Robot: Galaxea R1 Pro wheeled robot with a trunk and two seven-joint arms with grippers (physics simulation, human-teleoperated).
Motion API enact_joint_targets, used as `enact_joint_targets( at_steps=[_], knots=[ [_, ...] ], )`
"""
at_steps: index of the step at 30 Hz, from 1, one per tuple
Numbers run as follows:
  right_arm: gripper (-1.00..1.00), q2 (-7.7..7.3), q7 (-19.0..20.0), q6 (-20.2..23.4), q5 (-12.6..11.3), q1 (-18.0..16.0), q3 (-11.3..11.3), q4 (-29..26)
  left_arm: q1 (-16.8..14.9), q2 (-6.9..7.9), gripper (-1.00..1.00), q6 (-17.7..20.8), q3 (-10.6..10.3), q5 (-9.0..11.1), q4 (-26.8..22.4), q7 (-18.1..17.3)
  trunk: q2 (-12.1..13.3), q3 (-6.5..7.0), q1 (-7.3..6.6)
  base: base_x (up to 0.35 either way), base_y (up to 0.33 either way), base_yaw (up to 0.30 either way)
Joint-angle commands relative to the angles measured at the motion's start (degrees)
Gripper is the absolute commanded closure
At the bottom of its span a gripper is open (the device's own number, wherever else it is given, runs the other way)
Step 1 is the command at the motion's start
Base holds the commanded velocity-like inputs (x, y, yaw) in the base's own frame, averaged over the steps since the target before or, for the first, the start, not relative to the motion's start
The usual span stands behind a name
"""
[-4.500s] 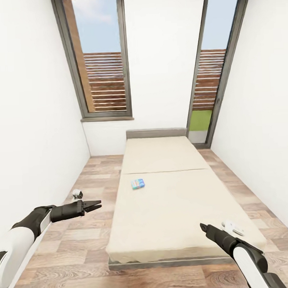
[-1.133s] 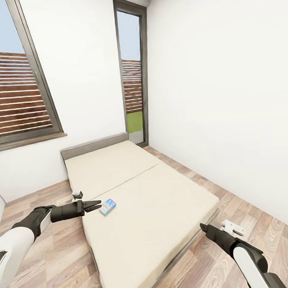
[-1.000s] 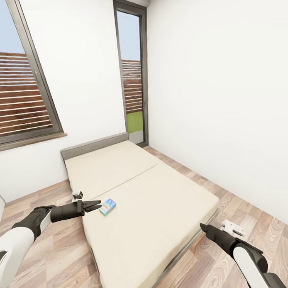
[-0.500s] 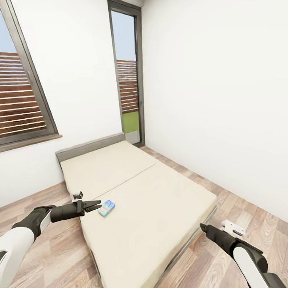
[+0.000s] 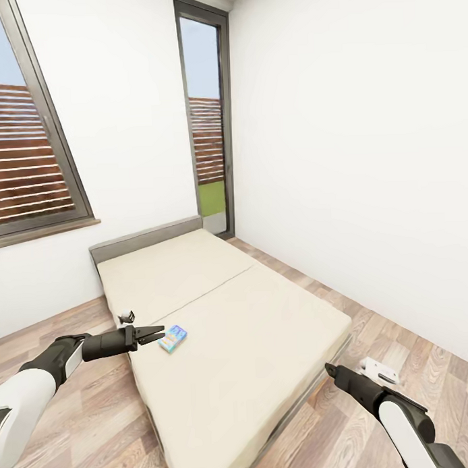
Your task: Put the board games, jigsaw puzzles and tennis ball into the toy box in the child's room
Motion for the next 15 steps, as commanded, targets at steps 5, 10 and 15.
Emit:
enact_joint_targets(
  at_steps=[5, 10, 15],
  knots=[
    [-1.0, -0.05, -0.58, 0.05, -0.6, -0.06, 0.13, -0.08, -0.05, 0.0, -1.0, 0.61, 0.13, -0.14, 0.0, -0.23, -0.14, -0.13, 0.04, 0.0, 0.187, -0.04],
    [-1.0, -0.05, -0.55, 0.05, -0.62, -0.06, 0.11, -0.08, -0.05, 0.0, -1.0, 0.61, 0.13, -0.14, 0.0, -0.23, -0.14, -0.13, 0.04, 0.0, 0.19, -0.196],
    [-1.0, -0.05, -0.55, 0.05, -0.62, -0.06, 0.11, -0.08, -0.05, 0.0, -1.0, 0.61, 0.13, -0.14, 0.0, -0.23, -0.14, -0.13, 0.04, 0.0, 0.05, -0.261]
  ],
)
